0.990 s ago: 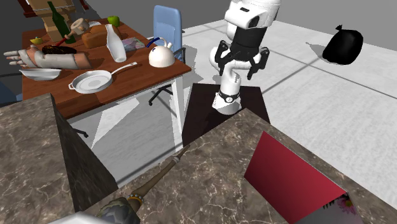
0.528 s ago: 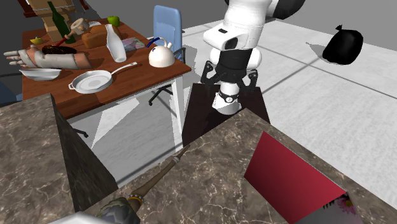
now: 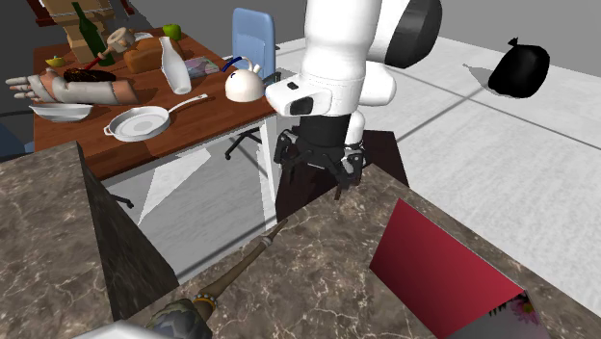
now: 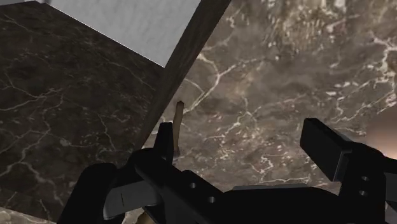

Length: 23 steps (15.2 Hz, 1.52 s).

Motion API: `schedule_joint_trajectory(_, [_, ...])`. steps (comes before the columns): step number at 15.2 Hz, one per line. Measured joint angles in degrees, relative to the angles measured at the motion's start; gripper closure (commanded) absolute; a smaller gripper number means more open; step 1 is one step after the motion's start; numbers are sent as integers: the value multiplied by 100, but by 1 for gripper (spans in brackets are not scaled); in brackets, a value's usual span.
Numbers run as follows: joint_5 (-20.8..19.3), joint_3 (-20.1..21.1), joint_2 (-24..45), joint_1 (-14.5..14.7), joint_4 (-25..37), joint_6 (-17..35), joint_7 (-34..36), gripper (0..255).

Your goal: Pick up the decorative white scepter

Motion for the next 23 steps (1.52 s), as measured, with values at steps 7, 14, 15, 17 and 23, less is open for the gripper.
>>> schedule_joint_trajectory(7, [329,-299,1209,-205,811,877,213,0])
schedule_joint_trajectory(14, [889,-538,2424,-441,1824,1520,307,0])
schedule_joint_trajectory(15, [941,-552,2535,-464,1961,1527,320,0])
schedule_joint_trajectory(17, [991,-557,2637,-478,1990,1629,326,0])
schedule_joint_trajectory(23, [1077,-546,2826,-493,1765,2047,263,0])
